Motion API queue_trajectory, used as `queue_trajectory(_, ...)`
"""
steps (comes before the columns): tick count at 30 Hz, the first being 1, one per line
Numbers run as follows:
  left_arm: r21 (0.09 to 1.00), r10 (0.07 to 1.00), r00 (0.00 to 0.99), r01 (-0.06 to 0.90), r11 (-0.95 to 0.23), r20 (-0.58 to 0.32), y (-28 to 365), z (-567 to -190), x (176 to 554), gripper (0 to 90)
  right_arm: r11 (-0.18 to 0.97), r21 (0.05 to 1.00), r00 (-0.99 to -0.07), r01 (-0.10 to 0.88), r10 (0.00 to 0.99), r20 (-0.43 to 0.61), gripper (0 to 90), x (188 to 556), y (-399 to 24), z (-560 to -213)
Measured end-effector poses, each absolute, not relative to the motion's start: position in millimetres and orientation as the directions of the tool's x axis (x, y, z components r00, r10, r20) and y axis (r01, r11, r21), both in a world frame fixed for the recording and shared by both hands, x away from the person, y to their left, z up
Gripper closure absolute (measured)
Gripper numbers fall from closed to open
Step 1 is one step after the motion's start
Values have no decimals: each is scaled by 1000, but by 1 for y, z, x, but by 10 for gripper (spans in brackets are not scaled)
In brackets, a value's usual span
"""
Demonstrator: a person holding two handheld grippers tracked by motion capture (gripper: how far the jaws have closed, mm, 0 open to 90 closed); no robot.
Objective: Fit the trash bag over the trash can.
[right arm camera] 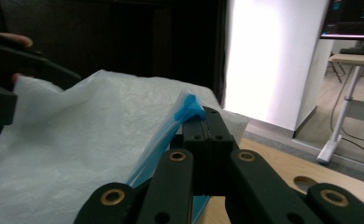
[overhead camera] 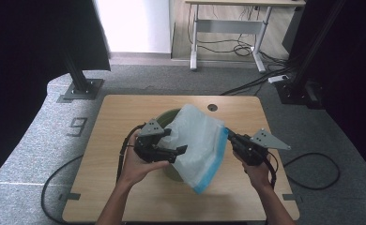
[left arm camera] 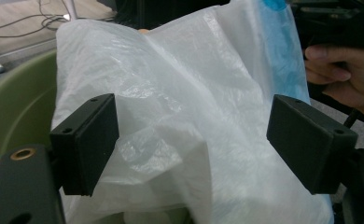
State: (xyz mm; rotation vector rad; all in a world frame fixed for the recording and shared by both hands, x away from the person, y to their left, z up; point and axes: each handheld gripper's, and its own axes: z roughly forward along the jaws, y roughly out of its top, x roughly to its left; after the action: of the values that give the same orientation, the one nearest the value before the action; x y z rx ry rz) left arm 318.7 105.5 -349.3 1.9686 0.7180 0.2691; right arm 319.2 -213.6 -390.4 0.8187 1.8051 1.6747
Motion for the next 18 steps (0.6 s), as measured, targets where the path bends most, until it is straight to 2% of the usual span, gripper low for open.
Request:
queue_trajectory(4, 848, 591, 804, 361, -387, -73, 95, -355, 315, 169, 79, 995, -676, 68, 737, -12, 884, 317, -205, -395)
queue_trajectory(12, 827, 570, 821, 336, -450, -24, 82, -363, 308, 186, 70, 992, -653, 105, 757, 16, 884, 323, -212, -402)
queue_trajectory(18, 870, 624, 781, 328, -368, -30, 102, -352, 302, 194, 71, 990, -641, 118, 767, 22, 883, 322, -218, -405)
